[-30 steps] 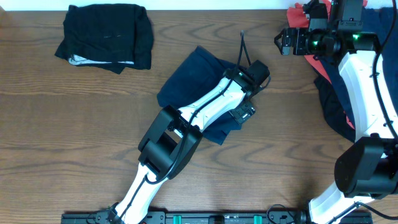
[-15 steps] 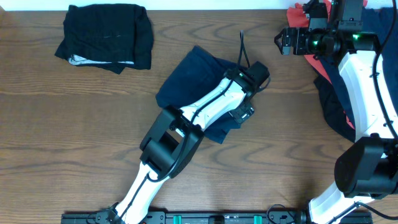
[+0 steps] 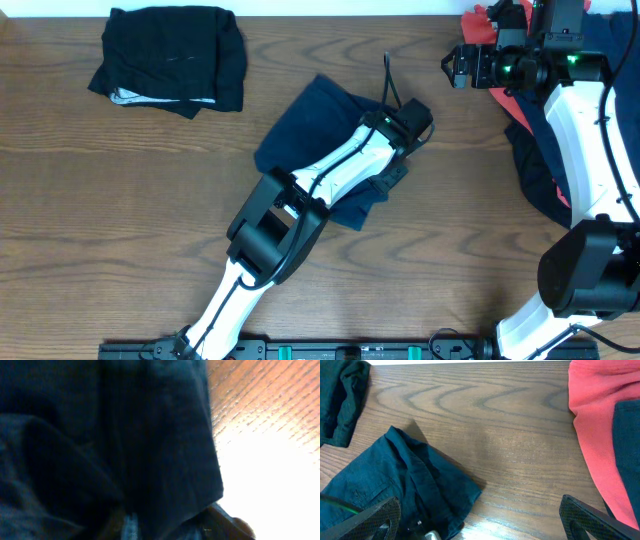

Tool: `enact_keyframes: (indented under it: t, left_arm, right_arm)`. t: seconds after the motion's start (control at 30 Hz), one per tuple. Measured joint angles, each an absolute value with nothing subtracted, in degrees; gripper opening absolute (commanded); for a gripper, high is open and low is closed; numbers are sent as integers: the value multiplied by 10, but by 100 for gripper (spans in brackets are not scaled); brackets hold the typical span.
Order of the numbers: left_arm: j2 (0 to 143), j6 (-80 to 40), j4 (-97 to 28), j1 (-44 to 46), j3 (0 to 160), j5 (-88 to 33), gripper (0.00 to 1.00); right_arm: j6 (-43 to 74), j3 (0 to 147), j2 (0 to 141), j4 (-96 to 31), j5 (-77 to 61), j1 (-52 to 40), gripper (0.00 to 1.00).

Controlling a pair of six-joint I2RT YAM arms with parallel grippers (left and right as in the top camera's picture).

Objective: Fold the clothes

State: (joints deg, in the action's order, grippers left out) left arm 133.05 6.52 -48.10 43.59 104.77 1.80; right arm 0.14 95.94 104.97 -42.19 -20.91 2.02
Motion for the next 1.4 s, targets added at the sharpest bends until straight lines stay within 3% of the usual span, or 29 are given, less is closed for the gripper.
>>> enact_keyframes:
  t: [0.2, 0.33, 1.03, 1.17, 1.4]
  left_arm:
    - [1333, 29, -466, 416, 1048, 16, 12]
    - [1333, 8, -459, 395, 1048, 24, 6]
    - [1333, -11, -509, 393, 1048, 185, 7]
    - [1333, -9, -512, 392, 1048, 215, 23]
    - [1333, -11, -512, 392, 1048, 244, 26]
  right_arm:
    - [-14, 959, 1049, -448, -208, 20, 99]
    - [-24, 959, 1049, -454, -208, 20, 99]
    - [-32, 959, 1049, -435, -208, 20, 99]
    - [-32, 959, 1050, -434, -208, 20, 99]
    - [-32, 959, 1050, -434, -208, 20, 99]
